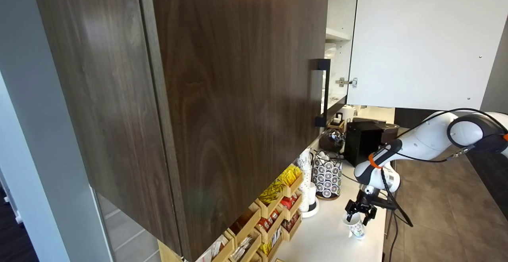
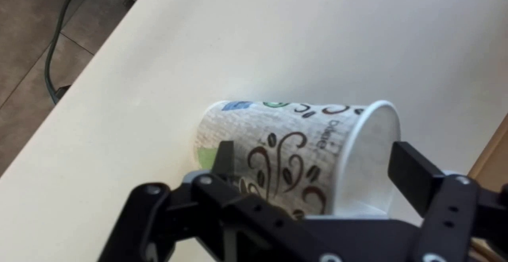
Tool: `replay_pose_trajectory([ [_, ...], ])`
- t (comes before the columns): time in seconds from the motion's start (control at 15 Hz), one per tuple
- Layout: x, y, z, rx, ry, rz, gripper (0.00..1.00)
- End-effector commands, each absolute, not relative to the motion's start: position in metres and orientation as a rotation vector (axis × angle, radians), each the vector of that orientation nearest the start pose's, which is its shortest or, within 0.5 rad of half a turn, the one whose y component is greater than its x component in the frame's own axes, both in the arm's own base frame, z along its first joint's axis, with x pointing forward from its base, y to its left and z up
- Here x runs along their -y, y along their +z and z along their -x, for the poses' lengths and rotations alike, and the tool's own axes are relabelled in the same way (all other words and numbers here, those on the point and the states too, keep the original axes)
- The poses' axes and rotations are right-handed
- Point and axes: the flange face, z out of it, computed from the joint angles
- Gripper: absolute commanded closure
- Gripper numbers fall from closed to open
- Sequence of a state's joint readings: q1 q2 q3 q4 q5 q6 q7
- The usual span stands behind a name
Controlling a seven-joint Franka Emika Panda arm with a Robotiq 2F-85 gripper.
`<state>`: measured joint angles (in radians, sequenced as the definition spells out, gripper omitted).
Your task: Pick up the two stacked cups from the counter and place them on the bottom shelf of the upper cabinet on the left
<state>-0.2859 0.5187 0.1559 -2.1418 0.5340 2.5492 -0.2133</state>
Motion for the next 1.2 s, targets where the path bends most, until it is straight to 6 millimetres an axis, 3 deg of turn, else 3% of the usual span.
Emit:
replay_pose_trajectory([
  [0.0,0.069,0.147,-0.569,-0.46,0.068,2.715,0.0],
  [0.4,0.062,0.163,-0.582,-0.466,0.001,2.698,0.0],
  [0.73,0.066,0.163,-0.578,-0.757,0.035,2.662,0.0],
  [0.87,0.068,0.163,-0.581,-0.678,0.034,2.683,0.0],
  [1.13,0.068,0.164,-0.581,-0.682,0.033,2.685,0.0],
])
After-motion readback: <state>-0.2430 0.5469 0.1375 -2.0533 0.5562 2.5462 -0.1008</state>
